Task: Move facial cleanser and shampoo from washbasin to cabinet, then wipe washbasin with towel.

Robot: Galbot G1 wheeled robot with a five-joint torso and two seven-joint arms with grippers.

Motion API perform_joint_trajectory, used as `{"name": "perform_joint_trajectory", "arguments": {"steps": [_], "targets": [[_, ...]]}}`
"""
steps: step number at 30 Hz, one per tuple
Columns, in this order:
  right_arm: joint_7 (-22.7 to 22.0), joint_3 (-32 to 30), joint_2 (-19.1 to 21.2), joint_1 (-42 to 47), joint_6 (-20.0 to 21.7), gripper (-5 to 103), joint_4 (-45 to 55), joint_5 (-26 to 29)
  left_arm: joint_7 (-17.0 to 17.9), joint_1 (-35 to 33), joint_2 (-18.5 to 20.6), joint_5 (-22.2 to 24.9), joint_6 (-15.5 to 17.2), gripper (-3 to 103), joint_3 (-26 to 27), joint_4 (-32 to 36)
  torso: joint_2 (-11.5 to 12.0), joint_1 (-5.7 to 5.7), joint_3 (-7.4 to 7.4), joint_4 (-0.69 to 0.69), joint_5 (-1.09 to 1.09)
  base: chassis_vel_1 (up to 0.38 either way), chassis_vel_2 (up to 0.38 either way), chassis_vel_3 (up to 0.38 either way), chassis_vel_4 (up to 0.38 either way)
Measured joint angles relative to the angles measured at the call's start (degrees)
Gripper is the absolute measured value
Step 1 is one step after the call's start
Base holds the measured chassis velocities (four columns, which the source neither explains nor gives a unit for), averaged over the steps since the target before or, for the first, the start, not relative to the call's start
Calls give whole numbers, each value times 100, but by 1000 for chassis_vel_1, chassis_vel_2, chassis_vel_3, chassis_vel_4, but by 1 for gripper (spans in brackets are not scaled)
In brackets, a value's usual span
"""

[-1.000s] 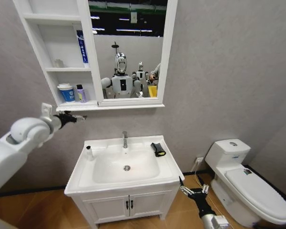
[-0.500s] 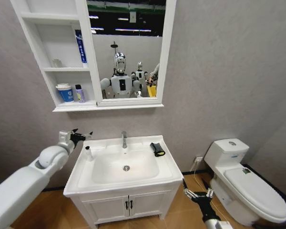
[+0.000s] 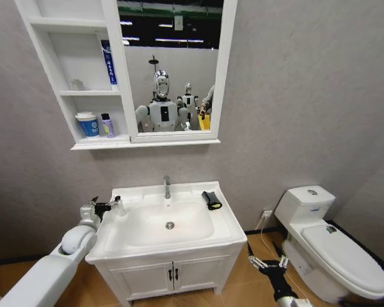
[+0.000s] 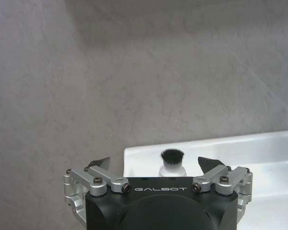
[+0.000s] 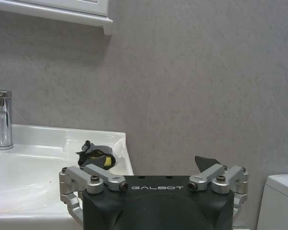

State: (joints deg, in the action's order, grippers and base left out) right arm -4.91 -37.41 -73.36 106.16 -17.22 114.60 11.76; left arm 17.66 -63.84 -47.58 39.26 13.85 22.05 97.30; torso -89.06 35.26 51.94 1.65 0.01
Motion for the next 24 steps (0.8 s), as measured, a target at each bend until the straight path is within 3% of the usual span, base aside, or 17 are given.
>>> {"name": "perform_joint_trajectory", "arguments": {"steps": [4,5,11,24], "targets": [[-5,-12,14,14,2,100,-29,-2,-115,-72,-241,-215,-76,97,-52,-200,0,0,0,-2,-1,0,0,0,0],[-5,-16,17,19,2,100,-34,-3,-116,-12,-301,-221,-77,102,-121,-280,0,0,0,-2,-2,0,0,0,0],[-30,-36,35,48,15,100,-3,-14,-117,519,-608,-386,-82,99,-481,-857,0,0,1,1,-1,0,0,0,0],[-85,-87,88,81,70,100,39,8,-300,1139,-937,-715,-227,98,-579,-1986,1,0,1,-1,0,0,0,0,0]]}}
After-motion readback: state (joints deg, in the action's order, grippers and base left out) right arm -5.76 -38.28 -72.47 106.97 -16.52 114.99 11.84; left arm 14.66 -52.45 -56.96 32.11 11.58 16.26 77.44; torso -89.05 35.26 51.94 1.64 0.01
